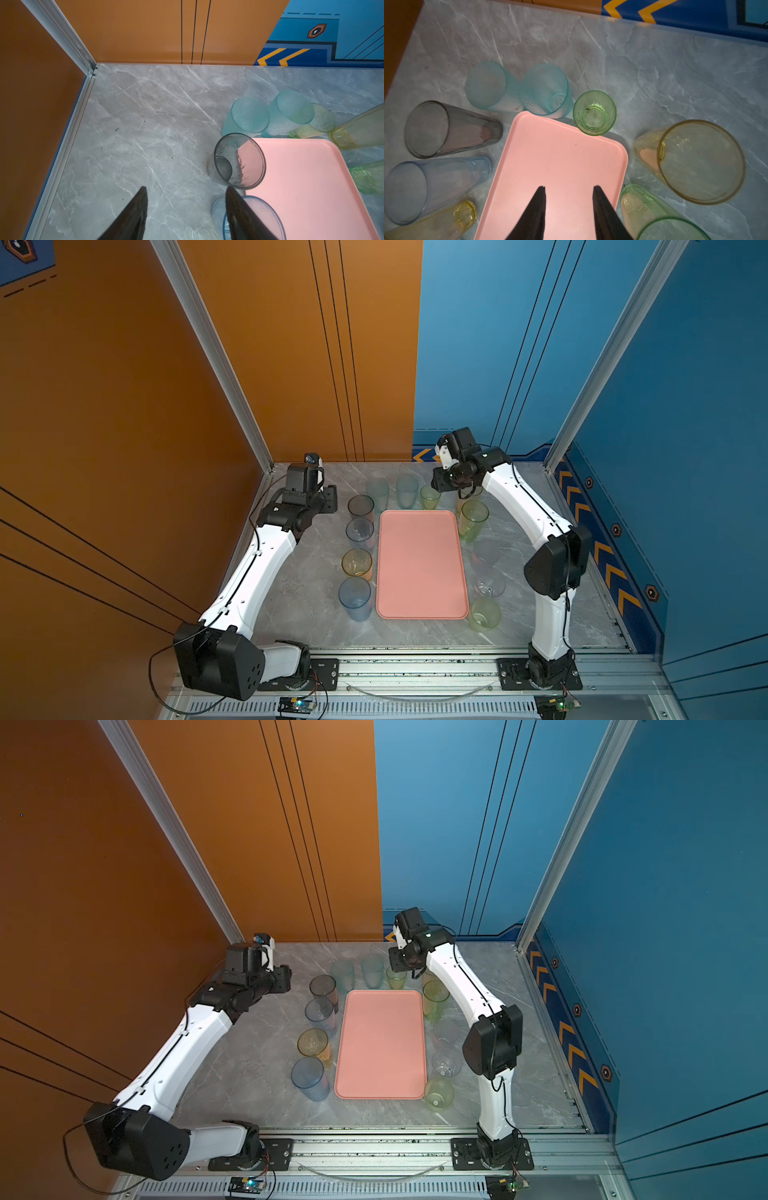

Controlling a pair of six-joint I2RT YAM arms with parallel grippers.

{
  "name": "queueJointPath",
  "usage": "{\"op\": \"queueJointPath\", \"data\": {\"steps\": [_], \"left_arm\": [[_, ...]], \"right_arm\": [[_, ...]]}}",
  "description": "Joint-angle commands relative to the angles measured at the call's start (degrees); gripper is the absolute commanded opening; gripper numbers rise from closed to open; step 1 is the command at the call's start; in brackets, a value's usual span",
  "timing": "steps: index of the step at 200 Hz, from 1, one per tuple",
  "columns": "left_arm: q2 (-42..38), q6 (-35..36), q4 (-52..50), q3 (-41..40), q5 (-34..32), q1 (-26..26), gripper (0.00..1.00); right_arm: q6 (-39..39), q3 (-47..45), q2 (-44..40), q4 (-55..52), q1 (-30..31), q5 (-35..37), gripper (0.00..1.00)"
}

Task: Place the glasses into the tray
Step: Pick up the glass from the top-center of the table.

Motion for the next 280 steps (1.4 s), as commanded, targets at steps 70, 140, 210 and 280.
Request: {"op": "queueJointPath", "data": {"steps": [70, 140, 210, 280], "left_arm": [[-0.62, -0.19, -0.91, -1.82, 4.94, 2.42, 0.61], [-0.02, 0.40, -0.87, -2.22, 6.15, 3.23, 0.61], [0.52, 0.64, -0.85, -1.88, 6.70, 3.41, 0.61], [0.60, 1.18, -0.92, -1.96, 6.68, 3.58, 0.61]], "right_arm": [[2.35, 11.79, 12.52, -8.30, -1.58, 5.72, 0.21], [3.92, 14.90, 17.41, -8.68, -2.84, 6.81, 0.23], [4.22, 17.40, 20.78, -9.20, -3.06, 7.42, 0.23], [4.92, 19.65, 23.56, -9.12, -3.28, 8.05, 0.23]]}}
